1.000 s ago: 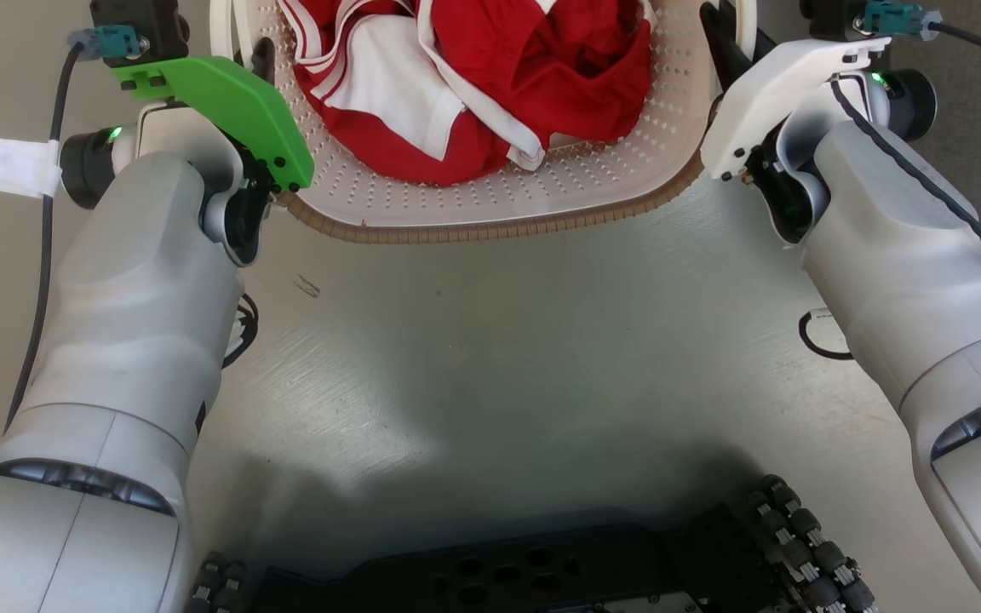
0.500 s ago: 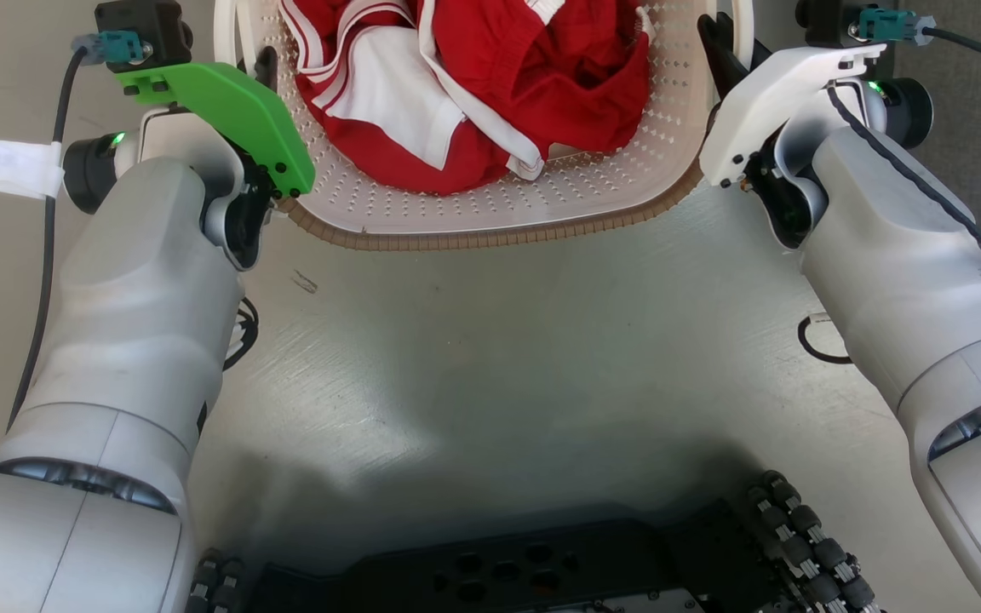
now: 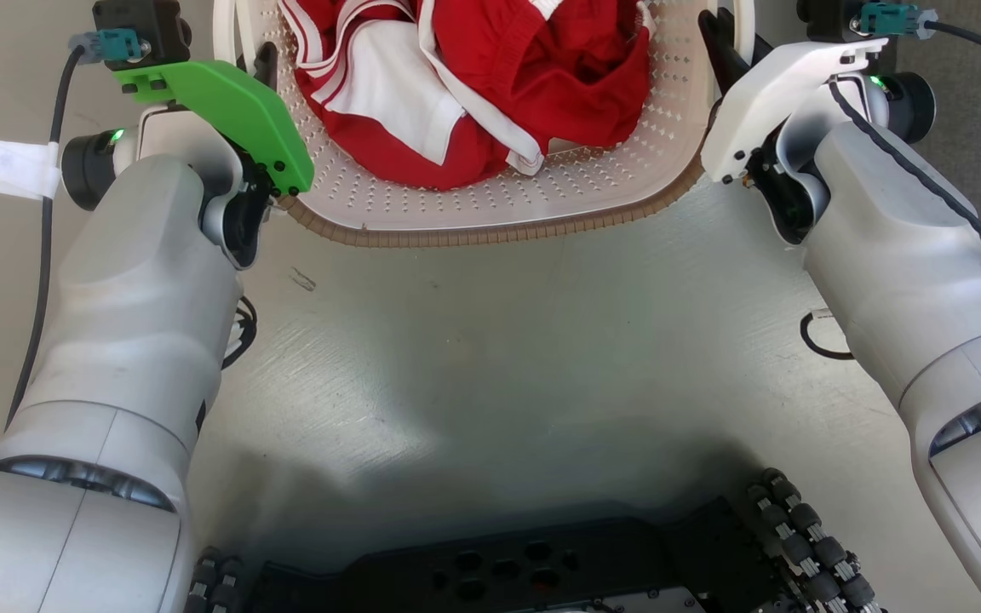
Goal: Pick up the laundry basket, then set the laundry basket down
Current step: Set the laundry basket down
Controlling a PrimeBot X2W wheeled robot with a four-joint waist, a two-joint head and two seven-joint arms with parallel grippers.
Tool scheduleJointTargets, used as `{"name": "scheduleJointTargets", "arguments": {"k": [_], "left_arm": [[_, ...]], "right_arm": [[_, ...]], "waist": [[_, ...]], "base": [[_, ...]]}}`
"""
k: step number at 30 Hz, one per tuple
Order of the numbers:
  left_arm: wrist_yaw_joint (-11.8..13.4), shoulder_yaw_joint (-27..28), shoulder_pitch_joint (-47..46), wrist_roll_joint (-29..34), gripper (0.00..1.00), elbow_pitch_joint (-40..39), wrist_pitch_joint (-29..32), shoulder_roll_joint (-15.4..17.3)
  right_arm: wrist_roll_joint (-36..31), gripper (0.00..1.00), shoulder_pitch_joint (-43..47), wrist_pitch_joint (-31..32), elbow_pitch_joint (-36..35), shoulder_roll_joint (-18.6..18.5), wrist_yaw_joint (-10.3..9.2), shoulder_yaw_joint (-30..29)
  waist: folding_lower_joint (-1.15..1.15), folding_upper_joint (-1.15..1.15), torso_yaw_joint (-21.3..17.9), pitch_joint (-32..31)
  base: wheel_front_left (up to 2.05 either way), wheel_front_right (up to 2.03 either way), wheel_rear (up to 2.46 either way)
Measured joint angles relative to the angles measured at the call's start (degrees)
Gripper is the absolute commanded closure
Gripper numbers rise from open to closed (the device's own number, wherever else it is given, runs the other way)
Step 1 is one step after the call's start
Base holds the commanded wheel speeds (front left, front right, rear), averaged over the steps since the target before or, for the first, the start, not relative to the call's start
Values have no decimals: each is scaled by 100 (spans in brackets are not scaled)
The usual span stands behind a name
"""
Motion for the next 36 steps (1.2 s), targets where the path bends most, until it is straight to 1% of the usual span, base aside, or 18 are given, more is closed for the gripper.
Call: {"name": "scheduleJointTargets", "arguments": {"k": [4, 5, 6, 7, 8, 10, 11, 19, 21, 25, 33, 36], "left_arm": [[-5, -2, -7, 0, 100, 34, 1, 0], [-12, -2, -7, -1, 82, 47, 1, 0], [-14, -1, -9, -8, 52, 53, 0, 1], [-41, -1, -14, -11, 1, 64, 0, 13], [-55, -1, -19, -11, 0, 78, 0, 34], [-55, -1, -39, -12, 0, 120, 0, 100], [-58, -3, -39, -13, 0, 130, -1, 134], [-67, -26, -99, -19, 0, 137, -75, 164], [-114, -56, -99, -25, 0, 136, -99, 183], [-133, -83, -99, -25, 0, 132, -153, 199], [-180, -226, -85, -5, 0, 133, -401, 226], [-180, -302, -69, 92, 0, 119, -610, 236]], "right_arm": [[-1, 100, 0, -1, 16, 0, 43, 24], [-9, 100, -1, -8, 16, 0, 48, 49], [-13, 64, -4, -8, 16, -1, 49, 55], [-19, 22, -7, -8, 18, -7, 52, 76], [-38, 0, -7, -9, 18, -27, 67, 99], [-44, 0, -7, -15, 29, -108, 68, 120], [-45, 0, -7, -16, 30, -152, 99, 135], [-41, 0, -7, -60, -15, -142, 120, 172], [-22, 0, -7, -67, -23, -143, 148, 171], [-22, 0, -4, -111, -29, -143, 149, 180], [44, 0, 74, -167, -31, -147, 151, 188], [67, 0, 160, -187, -58, -148, 151, 193]], "waist": [[0, 0, 4, 7], [0, 0, 5, 9], [0, 0, 7, 11], [0, 0, 10, 13], [0, 0, 13, 15], [0, 0, 18, 18], [0, 0, 20, 18], [0, 0, 39, -1], [0, 0, 47, -20], [0, 0, 55, -59], [0, 0, 79, -286], [0, 0, 83, -405]], "base": [[0, 0, 0], [0, 0, 0], [0, 0, 0], [0, 0, 0], [0, 0, 0], [0, 0, 0], [0, 0, 0], [0, 0, 0], [0, 0, 0], [0, 0, 0], [0, 0, 0], [0, 0, 0]]}}
